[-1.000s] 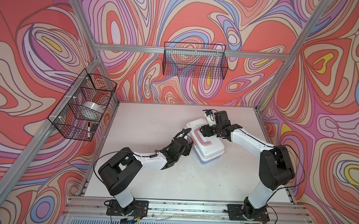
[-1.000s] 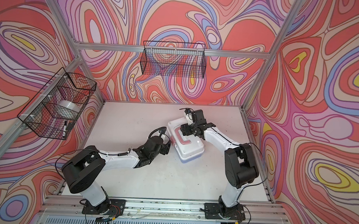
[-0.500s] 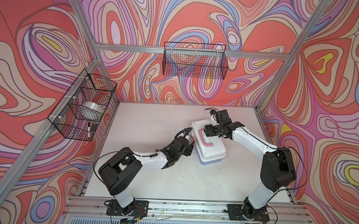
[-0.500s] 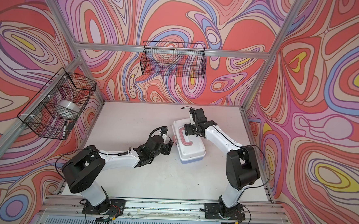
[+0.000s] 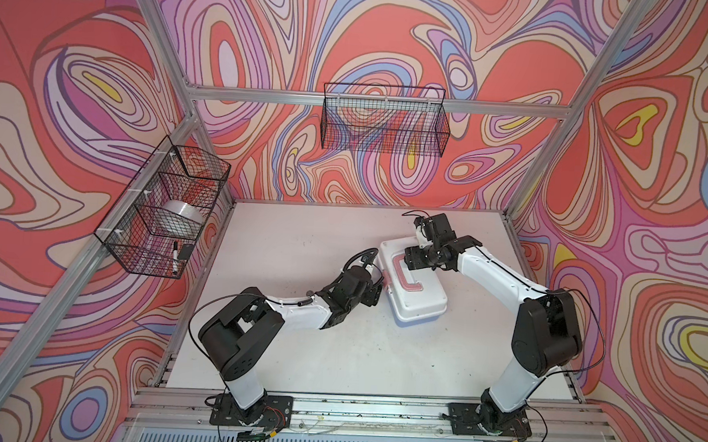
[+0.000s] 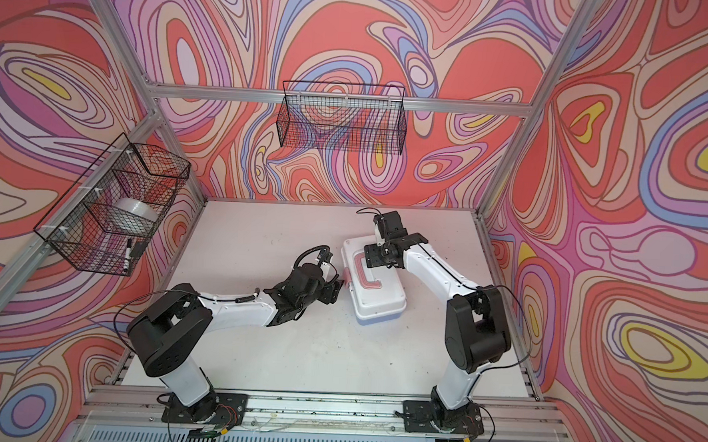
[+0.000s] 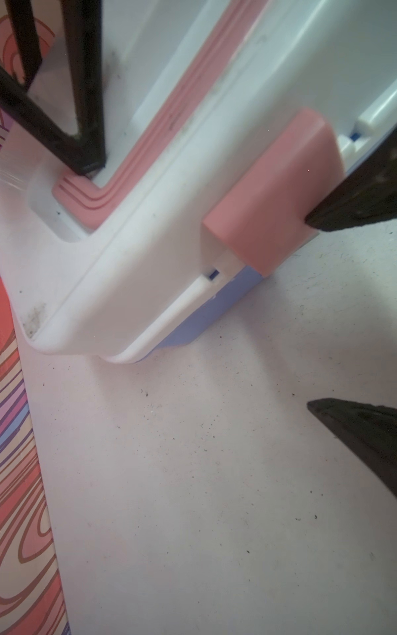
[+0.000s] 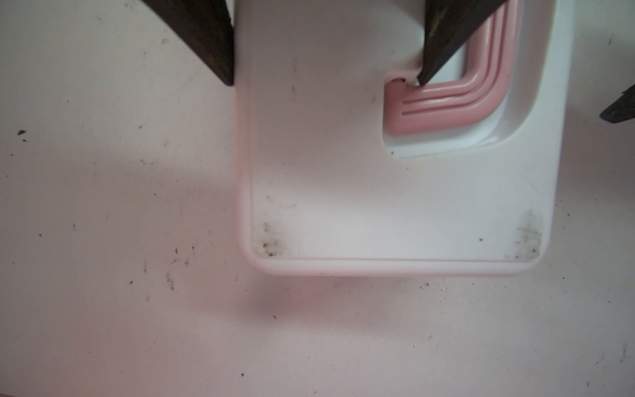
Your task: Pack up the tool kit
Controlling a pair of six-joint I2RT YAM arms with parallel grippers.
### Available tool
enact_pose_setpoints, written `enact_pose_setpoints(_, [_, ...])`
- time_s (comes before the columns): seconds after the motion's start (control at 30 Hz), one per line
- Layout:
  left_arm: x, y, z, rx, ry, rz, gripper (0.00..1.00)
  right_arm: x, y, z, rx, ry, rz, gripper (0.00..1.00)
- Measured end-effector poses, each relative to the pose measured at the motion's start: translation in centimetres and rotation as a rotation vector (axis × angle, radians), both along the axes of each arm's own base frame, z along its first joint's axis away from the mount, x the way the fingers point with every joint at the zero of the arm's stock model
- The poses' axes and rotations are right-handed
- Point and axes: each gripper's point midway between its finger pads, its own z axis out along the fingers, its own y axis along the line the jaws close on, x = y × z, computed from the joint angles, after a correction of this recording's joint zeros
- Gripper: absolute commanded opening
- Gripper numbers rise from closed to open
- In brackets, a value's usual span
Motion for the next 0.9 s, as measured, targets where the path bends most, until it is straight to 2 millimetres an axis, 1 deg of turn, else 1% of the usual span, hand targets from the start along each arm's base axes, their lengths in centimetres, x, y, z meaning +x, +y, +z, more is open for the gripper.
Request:
enact_pose_setpoints(0.03, [0.0,-0.1,0.0,-0.001,0.001,-0.003,0.77,0.0,0.0,0.0,-0.004,-0.001,0.0,0.84])
enact_pose_setpoints(0.1, [0.1,-0.2,0.1,-0.007,0.002,-0.004,0.77,0.1,-0.2,0.1,-0.017,-0.009,0.006,0.87])
enact_pose_setpoints(0.27, [0.1,-0.2,0.1,-0.008,0.003,-0.003,0.77,0.3,-0.5,0.4,-0.053,-0.03,0.017,0.97])
enact_pose_setpoints(0.4, [0.1,-0.1,0.0,-0.011,0.007,-0.007,0.77,0.4,-0.7,0.7,-0.061,-0.042,0.017,0.98])
enact_pose_setpoints(0.5, [0.1,-0.2,0.0,-0.012,0.009,-0.01,0.77,0.5,-0.7,1.5,-0.052,-0.066,0.015,0.98])
enact_pose_setpoints(0.57, [0.1,-0.2,0.0,-0.012,0.012,-0.013,0.77,0.6,-0.7,2.2,-0.046,-0.085,0.012,0.96])
enact_pose_setpoints(0.63, [0.1,-0.2,-0.1,-0.011,0.013,-0.018,0.77,0.6,-0.7,2.6,-0.042,-0.096,0.011,0.92])
enact_pose_setpoints(0.73, [0.1,-0.2,-0.1,-0.01,0.018,-0.026,0.77,0.6,-0.7,2.9,-0.036,-0.1,0.005,0.79])
enact_pose_setpoints(0.77, [0.1,-0.1,-0.2,-0.011,0.02,-0.027,0.77,0.6,-0.7,3.0,-0.032,-0.1,0.002,0.73])
enact_pose_setpoints(0.87, [0.1,-0.1,-0.2,-0.014,0.026,-0.033,0.77,0.2,-0.3,3.5,0.006,-0.094,0.002,0.46])
enact_pose_setpoints(0.9, [0.1,-0.1,-0.2,-0.016,0.028,-0.033,0.77,0.0,0.0,3.7,0.024,-0.093,0.0,0.4])
